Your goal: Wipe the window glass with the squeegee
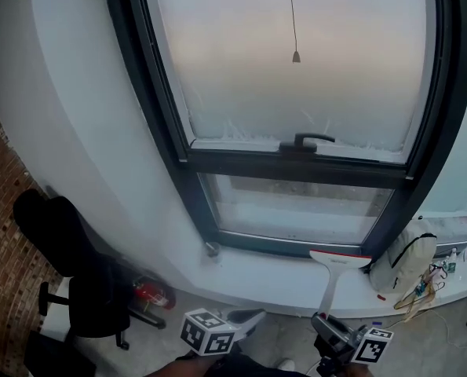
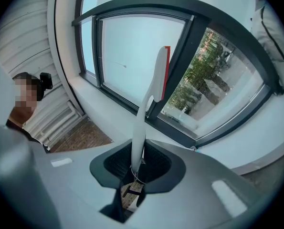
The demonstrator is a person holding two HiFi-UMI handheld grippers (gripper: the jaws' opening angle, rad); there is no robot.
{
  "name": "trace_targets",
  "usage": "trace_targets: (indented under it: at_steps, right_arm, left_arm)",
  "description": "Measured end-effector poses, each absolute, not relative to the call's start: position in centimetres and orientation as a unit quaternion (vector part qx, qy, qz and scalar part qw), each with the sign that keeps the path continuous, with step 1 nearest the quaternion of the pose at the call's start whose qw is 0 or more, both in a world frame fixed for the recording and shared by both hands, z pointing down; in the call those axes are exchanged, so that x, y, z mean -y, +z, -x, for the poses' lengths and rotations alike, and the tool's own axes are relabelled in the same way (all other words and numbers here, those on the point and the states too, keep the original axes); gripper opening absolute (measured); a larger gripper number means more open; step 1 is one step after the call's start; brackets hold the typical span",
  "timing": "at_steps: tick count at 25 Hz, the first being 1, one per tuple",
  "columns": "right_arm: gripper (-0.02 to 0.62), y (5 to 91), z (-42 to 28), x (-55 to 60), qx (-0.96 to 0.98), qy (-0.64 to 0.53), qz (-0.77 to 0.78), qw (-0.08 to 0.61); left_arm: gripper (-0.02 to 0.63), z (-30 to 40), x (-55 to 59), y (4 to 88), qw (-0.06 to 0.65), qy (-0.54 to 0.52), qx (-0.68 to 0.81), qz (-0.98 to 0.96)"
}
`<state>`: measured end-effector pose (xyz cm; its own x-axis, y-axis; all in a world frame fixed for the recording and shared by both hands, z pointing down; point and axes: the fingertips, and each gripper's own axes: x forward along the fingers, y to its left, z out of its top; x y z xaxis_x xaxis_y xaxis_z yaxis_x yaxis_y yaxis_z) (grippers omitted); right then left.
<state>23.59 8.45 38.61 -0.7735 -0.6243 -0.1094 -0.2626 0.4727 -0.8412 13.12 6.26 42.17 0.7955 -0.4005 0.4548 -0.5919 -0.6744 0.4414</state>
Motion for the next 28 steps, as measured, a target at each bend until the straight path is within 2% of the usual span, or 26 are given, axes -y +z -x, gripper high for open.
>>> trace_targets:
  at_steps: [15, 28]
  right_arm:
    - [0.089, 39.3, -12.5, -7.7, -0.821, -0.437, 0.297, 0.217]
    - [0.087, 39.4, -11.3, -8.0, -0.817, -0.443, 0.297, 0.22]
  left_arm:
    - [0.0, -2.3, -4.4, 43.2, 0.3, 0.165, 0.249, -0.906]
    - [0.0, -1.1, -4.8, 43.3, 0.302, 0.154, 0.243, -0.909]
